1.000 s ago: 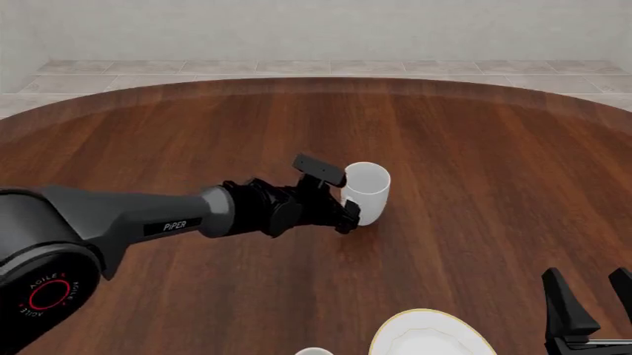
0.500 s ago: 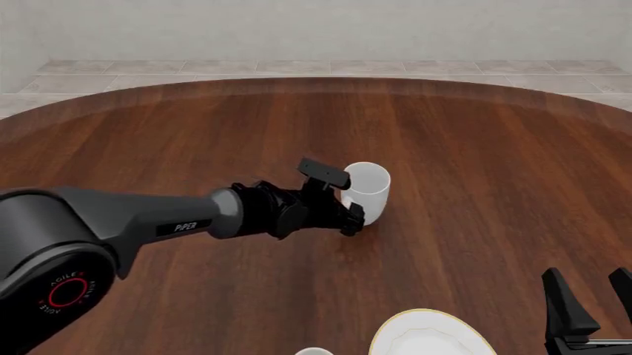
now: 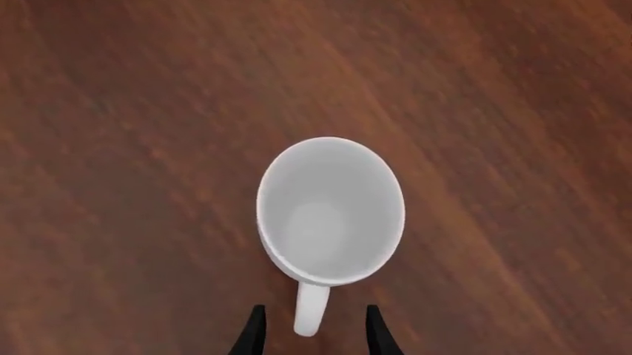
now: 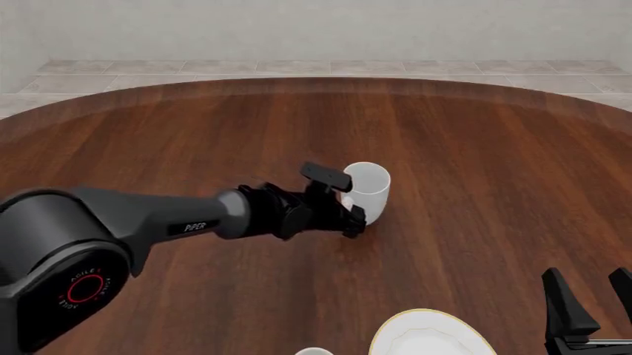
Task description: Put the white mug on the plate.
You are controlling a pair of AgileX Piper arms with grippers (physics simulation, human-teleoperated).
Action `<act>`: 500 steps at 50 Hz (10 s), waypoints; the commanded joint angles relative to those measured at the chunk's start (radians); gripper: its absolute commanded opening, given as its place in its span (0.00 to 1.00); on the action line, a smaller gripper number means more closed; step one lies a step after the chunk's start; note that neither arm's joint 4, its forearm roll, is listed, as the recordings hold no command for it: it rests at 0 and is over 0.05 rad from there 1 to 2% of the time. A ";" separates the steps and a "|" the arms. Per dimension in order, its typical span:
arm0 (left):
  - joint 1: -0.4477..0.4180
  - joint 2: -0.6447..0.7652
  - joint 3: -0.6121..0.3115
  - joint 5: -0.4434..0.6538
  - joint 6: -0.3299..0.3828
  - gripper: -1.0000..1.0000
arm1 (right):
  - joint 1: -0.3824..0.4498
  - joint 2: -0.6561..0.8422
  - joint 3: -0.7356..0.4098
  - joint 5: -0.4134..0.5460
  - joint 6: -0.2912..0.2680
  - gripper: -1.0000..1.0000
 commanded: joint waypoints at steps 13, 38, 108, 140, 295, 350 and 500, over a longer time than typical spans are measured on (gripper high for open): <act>-0.032 0.023 -0.013 0.009 -0.062 1.00 | 0.000 0.002 0.001 -0.003 -0.001 1.00; -0.021 0.003 -0.005 0.000 0.007 0.00 | 0.000 0.002 0.001 -0.003 -0.001 1.00; -0.204 -0.461 0.309 0.071 0.019 0.00 | 0.000 0.002 0.001 -0.003 -0.001 1.00; -0.334 -0.478 0.302 0.086 0.002 0.00 | 0.000 0.002 0.001 -0.003 -0.001 1.00; -0.582 -0.518 0.416 0.066 0.022 0.00 | 0.000 0.002 0.001 -0.003 -0.001 1.00; -0.603 -0.427 0.416 0.009 0.011 0.00 | 0.000 0.002 0.001 -0.003 -0.001 1.00; -0.414 -1.124 0.532 0.313 0.092 1.00 | 0.000 0.002 0.001 -0.003 -0.001 1.00</act>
